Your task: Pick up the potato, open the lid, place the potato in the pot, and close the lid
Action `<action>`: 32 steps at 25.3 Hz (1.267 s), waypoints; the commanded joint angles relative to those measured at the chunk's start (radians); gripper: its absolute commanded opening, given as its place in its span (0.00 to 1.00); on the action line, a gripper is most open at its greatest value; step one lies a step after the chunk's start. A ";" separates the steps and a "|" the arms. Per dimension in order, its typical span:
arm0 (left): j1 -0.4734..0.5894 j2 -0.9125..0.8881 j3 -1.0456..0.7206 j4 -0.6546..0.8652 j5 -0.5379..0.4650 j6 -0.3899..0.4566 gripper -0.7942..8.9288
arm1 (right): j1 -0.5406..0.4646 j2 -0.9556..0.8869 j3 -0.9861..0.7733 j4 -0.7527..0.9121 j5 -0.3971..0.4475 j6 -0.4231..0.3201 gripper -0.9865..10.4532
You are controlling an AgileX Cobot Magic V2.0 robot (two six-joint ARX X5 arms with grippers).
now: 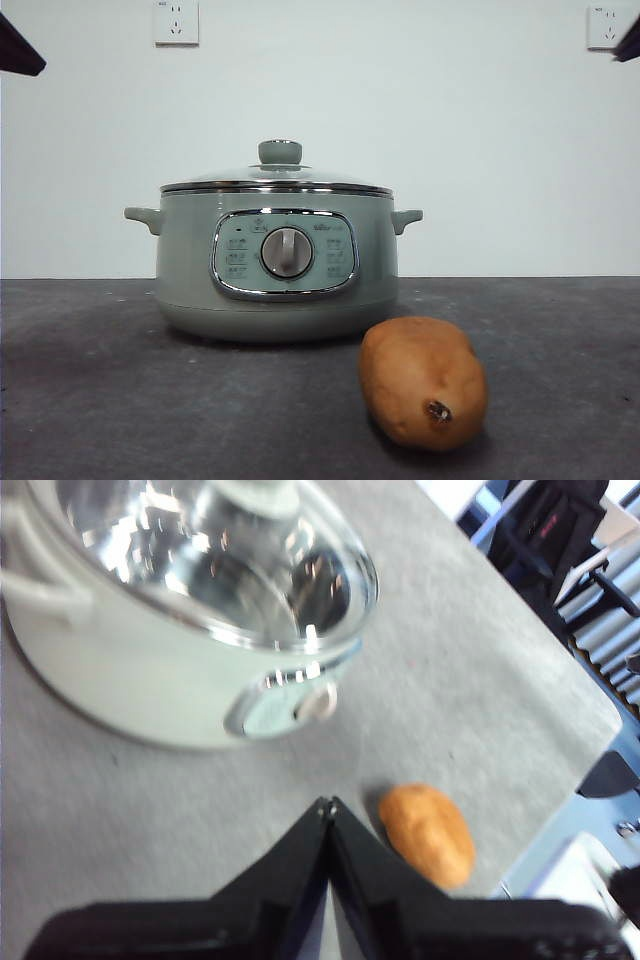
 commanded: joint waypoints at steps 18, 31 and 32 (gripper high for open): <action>0.000 0.011 0.005 -0.074 0.010 0.087 0.08 | 0.548 0.426 0.252 -0.148 0.459 0.103 0.62; 0.000 0.056 0.005 -0.074 0.010 0.108 0.08 | 0.729 0.660 0.279 -0.136 0.575 0.218 0.62; 0.000 0.059 0.005 -0.074 0.010 0.108 0.08 | 0.735 0.673 0.279 -0.132 0.578 0.218 0.62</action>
